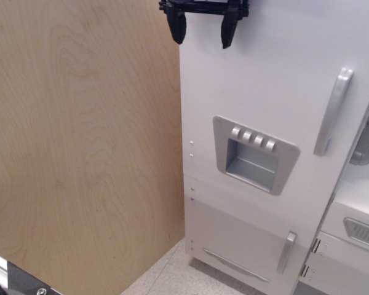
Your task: Close fridge
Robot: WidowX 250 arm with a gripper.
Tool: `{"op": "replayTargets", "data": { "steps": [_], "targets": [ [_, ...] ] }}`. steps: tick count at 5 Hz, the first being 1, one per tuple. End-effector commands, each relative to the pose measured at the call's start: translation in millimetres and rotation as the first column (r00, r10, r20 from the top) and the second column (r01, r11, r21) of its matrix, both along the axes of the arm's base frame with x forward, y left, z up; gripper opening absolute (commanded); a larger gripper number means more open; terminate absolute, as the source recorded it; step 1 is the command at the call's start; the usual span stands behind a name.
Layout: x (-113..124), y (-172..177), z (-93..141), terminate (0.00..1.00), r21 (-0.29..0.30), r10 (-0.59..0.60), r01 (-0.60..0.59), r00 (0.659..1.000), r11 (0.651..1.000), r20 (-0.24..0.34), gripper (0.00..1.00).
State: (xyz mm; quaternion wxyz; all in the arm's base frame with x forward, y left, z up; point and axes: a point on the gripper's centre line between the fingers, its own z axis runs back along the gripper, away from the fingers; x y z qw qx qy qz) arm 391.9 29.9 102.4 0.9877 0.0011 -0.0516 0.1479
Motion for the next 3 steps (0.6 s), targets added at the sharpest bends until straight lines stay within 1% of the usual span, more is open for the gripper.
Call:
{"op": "replayTargets", "data": {
  "steps": [1, 2, 3],
  "targets": [
    [10, 2, 24, 0.00, 0.007, 0.003, -0.004, 0.998, 1.000, 0.067, 1.00],
    [-29, -3, 22, 0.00, 0.026, -0.074, 0.072, 0.996, 0.997, 0.057, 1.00],
    [-66, -6, 27, 0.00, 0.008, -0.113, 0.113, 0.993, 0.994, 0.028, 1.00]
  ]
}}
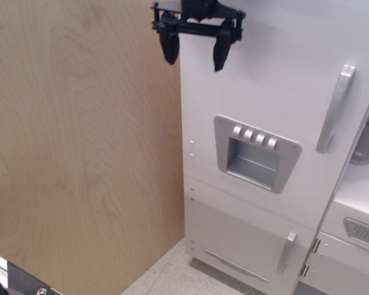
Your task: Close fridge
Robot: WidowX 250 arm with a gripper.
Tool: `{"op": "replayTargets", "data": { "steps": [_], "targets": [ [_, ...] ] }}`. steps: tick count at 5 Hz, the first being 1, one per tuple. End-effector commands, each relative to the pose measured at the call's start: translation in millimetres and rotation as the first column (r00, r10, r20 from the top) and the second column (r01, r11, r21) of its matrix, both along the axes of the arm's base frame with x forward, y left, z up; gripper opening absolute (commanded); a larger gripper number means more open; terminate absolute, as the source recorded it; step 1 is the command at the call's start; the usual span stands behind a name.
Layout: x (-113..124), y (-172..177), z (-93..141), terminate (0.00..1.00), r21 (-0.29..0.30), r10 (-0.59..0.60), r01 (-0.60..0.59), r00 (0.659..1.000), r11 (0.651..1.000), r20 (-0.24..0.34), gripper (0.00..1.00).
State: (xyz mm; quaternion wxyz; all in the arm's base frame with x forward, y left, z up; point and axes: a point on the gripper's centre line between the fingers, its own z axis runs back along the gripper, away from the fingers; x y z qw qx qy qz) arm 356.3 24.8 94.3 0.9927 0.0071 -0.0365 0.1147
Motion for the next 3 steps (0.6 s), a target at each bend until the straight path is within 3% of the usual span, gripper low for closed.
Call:
{"op": "replayTargets", "data": {
  "steps": [1, 2, 3],
  "targets": [
    [-48.4, -0.7, 40.2, 0.00, 0.008, -0.076, 0.076, 0.996, 0.997, 0.037, 1.00],
    [-48.4, -0.7, 40.2, 0.00, 0.008, -0.076, 0.076, 0.996, 0.997, 0.037, 1.00],
    [-48.4, -0.7, 40.2, 1.00, 0.008, -0.076, 0.076, 0.996, 0.997, 0.037, 1.00]
  ]
}}
